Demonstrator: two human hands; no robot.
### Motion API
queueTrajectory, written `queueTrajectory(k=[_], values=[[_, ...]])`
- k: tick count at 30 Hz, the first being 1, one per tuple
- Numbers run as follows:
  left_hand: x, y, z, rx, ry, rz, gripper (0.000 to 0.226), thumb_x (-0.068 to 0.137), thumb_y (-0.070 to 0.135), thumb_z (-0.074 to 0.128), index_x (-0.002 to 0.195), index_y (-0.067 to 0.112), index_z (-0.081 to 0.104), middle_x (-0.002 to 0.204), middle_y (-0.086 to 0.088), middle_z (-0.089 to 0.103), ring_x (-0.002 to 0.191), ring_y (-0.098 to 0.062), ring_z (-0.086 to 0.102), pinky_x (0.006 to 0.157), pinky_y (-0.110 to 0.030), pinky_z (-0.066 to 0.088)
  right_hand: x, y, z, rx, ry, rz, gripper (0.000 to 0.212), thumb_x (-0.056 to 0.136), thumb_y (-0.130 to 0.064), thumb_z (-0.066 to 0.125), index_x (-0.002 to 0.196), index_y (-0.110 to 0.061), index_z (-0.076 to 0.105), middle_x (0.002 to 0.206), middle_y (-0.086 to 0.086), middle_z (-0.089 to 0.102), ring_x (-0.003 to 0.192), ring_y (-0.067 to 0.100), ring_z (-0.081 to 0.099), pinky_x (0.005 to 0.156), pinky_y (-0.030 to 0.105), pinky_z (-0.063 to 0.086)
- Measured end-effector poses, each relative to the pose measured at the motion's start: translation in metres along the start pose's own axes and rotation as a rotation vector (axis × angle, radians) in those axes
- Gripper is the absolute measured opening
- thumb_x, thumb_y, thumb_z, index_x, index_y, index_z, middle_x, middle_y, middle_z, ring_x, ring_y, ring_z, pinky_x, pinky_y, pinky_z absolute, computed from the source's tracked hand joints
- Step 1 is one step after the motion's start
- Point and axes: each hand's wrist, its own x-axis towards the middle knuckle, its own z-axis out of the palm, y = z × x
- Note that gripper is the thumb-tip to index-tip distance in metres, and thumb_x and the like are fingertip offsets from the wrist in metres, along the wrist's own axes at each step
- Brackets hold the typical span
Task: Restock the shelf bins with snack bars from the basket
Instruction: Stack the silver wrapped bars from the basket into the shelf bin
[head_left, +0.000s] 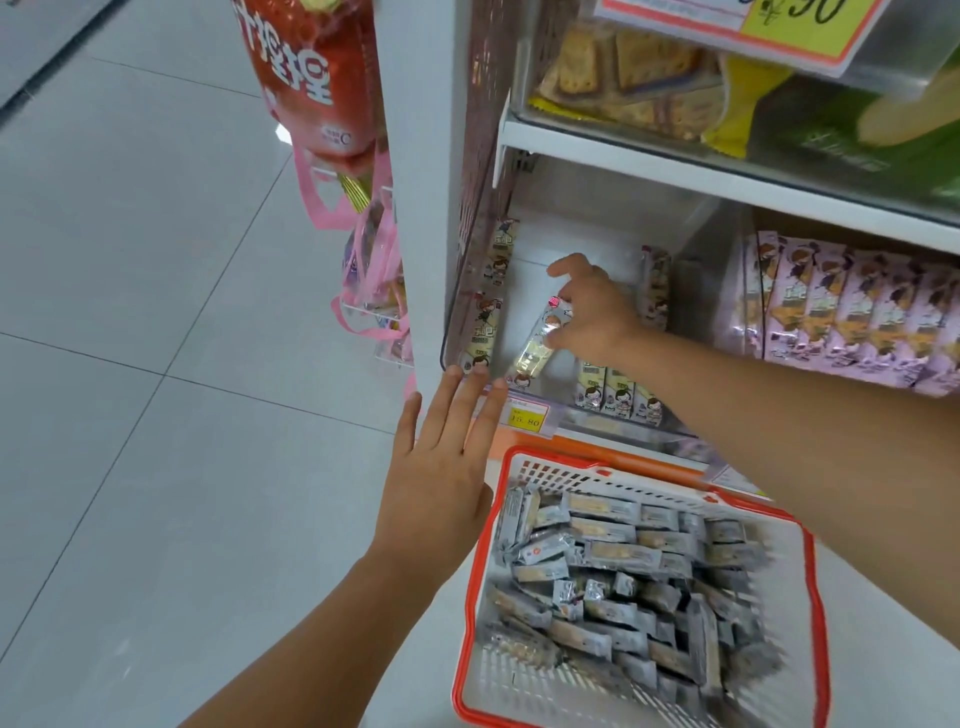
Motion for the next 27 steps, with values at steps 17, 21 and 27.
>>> queueTrajectory(k=[17, 21, 27], values=[[-0.001, -0.003, 0.002, -0.033, -0.015, 0.019, 0.093, 0.071, 0.018, 0.073, 0.151, 0.014, 0.025, 0.156, -0.01, 0.031, 0.145, -0.031, 0.025, 0.111, -0.056, 0.033, -0.013, -0.006, 0.042, 0.269, -0.095, 0.069, 0.056, 0.091, 0.004, 0.047, 0.144, -0.013, 0.041, 0.15, 0.01, 0.034, 0.137, 0.025, 0.036, 0.107, 0.024, 0.03], [-0.002, -0.003, 0.003, -0.037, 0.013, 0.025, 0.091, 0.074, 0.018, 0.071, 0.152, 0.014, 0.025, 0.157, -0.01, 0.028, 0.146, -0.03, 0.022, 0.114, -0.054, 0.027, -0.01, -0.002, 0.039, 0.405, -0.2, 0.109, 0.069, 0.092, 0.008, 0.042, 0.153, -0.02, 0.024, 0.157, 0.005, 0.026, 0.142, 0.025, 0.031, 0.114, 0.041, 0.033], [-0.023, 0.006, 0.006, -0.064, 0.028, -0.063, 0.064, 0.099, 0.041, 0.013, 0.144, 0.007, 0.043, 0.145, -0.017, 0.045, 0.136, -0.037, 0.039, 0.111, -0.053, 0.019, -0.063, -0.005, 0.019, 0.433, 0.245, -0.322, 0.042, 0.091, 0.006, 0.046, 0.129, -0.01, 0.053, 0.118, 0.004, 0.061, 0.101, 0.016, 0.063, 0.086, 0.028, 0.051]])
